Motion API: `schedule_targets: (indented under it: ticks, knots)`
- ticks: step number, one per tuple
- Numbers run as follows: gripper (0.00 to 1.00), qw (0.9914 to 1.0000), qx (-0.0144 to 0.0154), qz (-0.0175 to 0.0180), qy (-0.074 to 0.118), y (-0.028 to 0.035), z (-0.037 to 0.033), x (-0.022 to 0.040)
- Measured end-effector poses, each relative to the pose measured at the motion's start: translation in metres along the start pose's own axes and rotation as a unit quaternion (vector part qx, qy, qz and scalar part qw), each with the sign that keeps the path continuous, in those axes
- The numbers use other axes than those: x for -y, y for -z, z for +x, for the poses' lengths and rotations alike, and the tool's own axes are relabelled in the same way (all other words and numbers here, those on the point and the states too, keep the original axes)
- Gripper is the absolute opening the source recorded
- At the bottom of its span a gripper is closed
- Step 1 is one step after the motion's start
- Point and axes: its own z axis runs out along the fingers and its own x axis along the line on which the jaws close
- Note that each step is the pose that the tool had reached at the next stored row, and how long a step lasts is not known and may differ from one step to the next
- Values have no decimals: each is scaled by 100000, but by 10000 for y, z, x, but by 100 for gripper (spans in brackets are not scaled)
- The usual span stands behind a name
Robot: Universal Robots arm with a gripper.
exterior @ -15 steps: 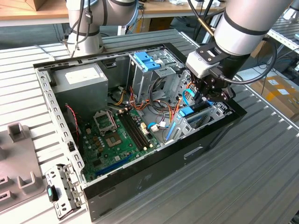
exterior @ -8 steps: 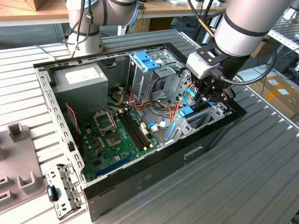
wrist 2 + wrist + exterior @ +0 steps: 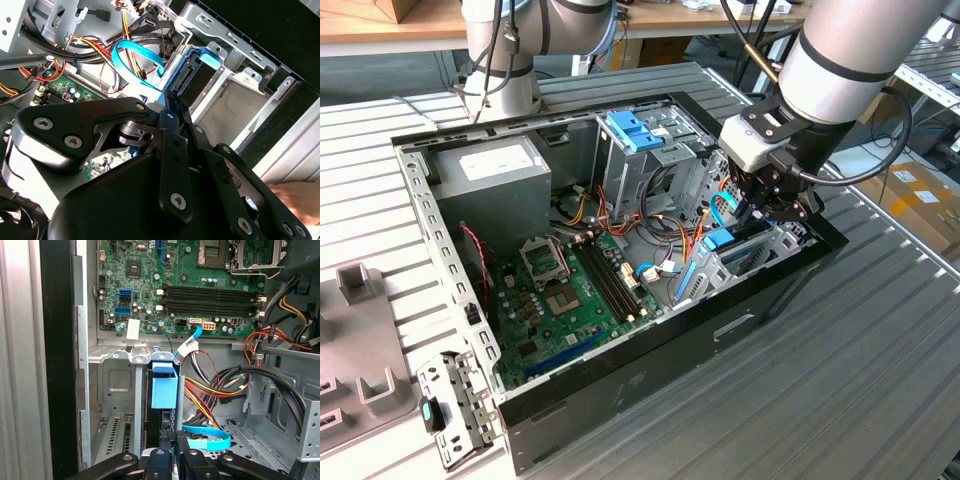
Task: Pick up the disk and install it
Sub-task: 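Insert the first disk wire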
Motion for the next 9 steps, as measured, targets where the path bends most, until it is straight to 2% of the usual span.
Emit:
schedule_targets:
  ticks: [9]
  knots:
    - [16, 100000, -14, -4, 3, -12, 2, -2]
